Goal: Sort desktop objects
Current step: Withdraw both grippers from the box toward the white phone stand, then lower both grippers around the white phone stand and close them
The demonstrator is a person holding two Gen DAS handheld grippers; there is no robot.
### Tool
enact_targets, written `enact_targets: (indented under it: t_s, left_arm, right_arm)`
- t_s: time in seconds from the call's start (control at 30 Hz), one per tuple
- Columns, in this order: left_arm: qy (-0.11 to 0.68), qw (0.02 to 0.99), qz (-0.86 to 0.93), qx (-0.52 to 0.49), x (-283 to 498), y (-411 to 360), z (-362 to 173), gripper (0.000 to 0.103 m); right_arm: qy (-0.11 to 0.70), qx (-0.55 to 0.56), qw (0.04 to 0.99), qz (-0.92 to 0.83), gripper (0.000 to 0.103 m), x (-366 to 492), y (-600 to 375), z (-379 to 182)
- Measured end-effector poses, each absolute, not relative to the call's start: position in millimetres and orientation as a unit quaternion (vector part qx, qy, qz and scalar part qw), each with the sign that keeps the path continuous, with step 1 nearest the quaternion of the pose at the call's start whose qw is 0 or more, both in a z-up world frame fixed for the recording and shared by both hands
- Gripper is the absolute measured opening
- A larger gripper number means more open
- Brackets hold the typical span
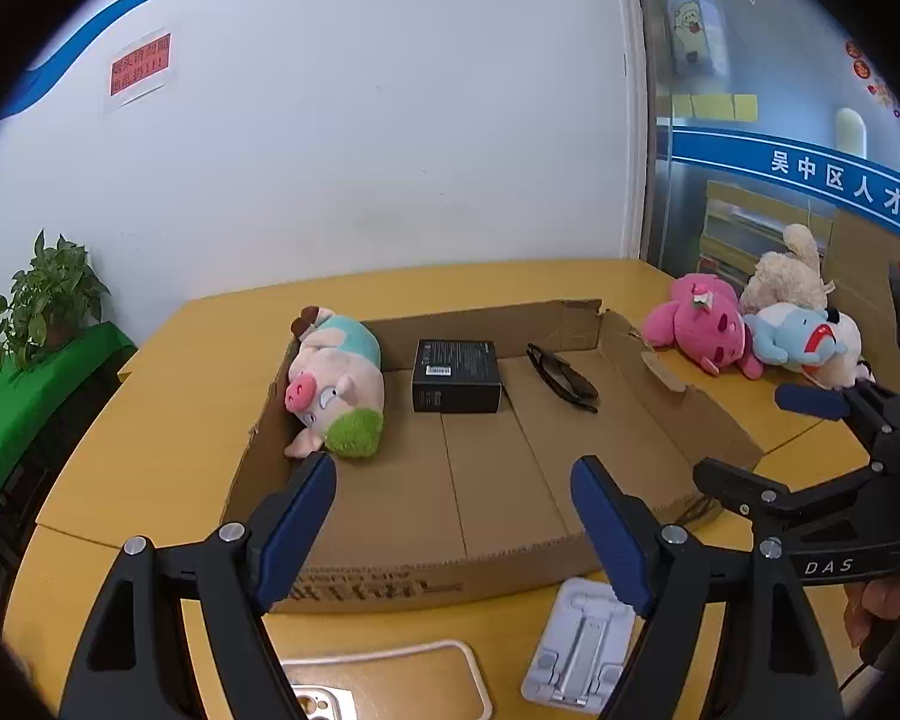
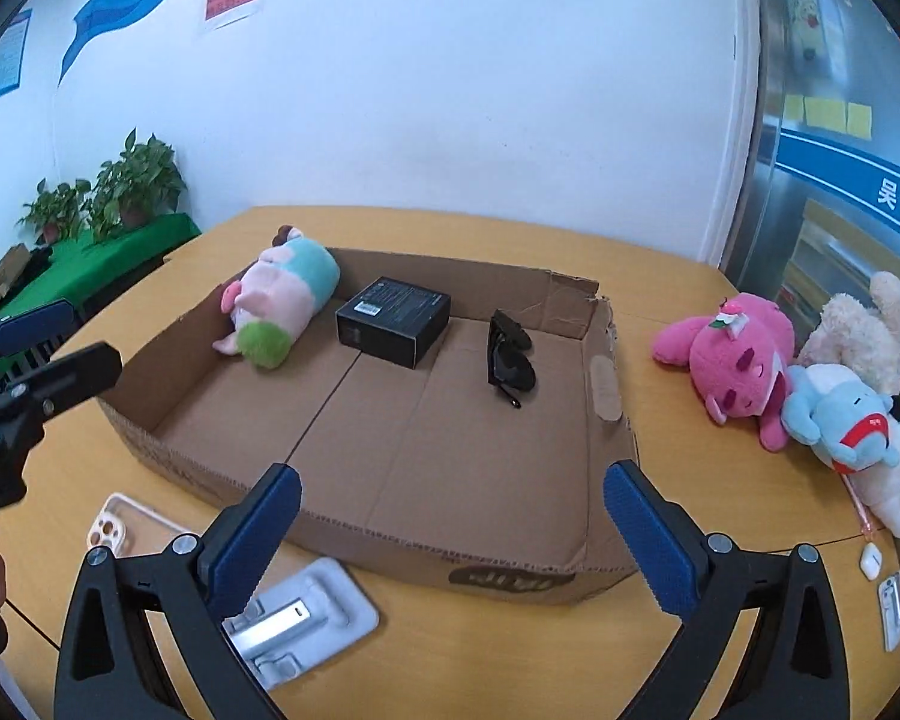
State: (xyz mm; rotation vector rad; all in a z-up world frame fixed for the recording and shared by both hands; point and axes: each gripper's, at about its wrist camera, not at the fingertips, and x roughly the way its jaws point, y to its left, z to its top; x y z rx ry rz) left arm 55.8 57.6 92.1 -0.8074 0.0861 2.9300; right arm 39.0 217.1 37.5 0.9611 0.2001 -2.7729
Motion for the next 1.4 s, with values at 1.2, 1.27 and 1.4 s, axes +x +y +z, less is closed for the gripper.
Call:
enact_targets:
  t_s: [1.2, 1.27, 1.4]
  left_arm:
    - [-0.038, 0.063, 0.923, -0.378, 82, 49, 18, 0.081]
    - [-0.045, 0.069, 0.916, -0.392, 87, 49, 10, 0.081]
    - [-0.049, 0.074, 0.908, -0.409, 95, 48, -2, 0.081]
  right_arm:
    - [0.083, 0.409, 0.240, -0.876, 0.086, 58, 213, -42]
    - [0.095, 0.423, 0.252, -0.865, 0.077, 52, 207, -55]
    - [0.074, 0.460, 0.301, -0.832, 0.064, 36, 199, -81]
